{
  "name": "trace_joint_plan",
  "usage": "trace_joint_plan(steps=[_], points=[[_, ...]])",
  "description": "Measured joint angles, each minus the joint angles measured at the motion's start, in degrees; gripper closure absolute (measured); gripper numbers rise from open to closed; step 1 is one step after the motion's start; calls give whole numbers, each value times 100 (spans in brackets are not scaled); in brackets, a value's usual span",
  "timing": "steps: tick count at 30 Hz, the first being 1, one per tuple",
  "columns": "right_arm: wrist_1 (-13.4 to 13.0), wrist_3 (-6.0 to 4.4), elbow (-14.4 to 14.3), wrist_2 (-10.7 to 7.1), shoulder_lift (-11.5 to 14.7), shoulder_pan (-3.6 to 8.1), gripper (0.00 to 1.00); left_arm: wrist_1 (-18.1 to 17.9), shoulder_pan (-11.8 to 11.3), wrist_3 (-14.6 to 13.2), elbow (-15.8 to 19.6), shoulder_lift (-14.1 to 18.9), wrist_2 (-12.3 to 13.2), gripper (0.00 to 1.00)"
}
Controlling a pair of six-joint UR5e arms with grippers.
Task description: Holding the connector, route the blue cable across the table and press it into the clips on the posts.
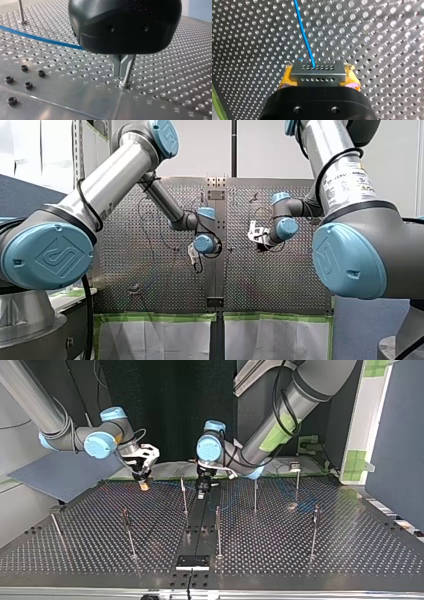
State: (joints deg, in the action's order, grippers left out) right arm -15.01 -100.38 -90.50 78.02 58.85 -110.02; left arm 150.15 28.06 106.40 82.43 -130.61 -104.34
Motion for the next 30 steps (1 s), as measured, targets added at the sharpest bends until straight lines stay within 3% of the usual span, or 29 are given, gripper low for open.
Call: trace_joint_plan(steps=[11, 13, 15, 16, 18, 19, 21, 22, 24, 30], points=[[-37, -18, 0, -51, 0, 166, 100, 132, -122, -4, -108, 3, 92, 100], [-37, -18, 0, -73, 1, 180, 100, 217, -107, -10, -132, 3, 96, 96], [-38, -18, 0, -86, 0, 191, 100, 265, -88, -13, -142, 5, 99, 76], [-38, -18, 0, -92, 1, 196, 100, 285, -74, -16, -145, 5, 101, 76], [-38, -18, 0, -114, 1, 205, 100, 318, -50, -19, -147, 6, 116, 47], [-38, -18, 0, -123, 0, 208, 100, 352, -36, -21, -147, 6, 128, 47], [-36, -18, 0, -136, 1, 215, 100, 423, -14, -22, -149, 6, 139, 22], [-34, -18, 0, -140, 0, 217, 100, 484, 0, -22, -149, 6, 138, 22], [-32, -18, 0, -151, 1, 223, 100, 575, 17, -17, -149, 8, 135, 0], [-17, -18, 1, -169, 0, 238, 100, 887, 47, -46, -150, 18, 93, 0]])
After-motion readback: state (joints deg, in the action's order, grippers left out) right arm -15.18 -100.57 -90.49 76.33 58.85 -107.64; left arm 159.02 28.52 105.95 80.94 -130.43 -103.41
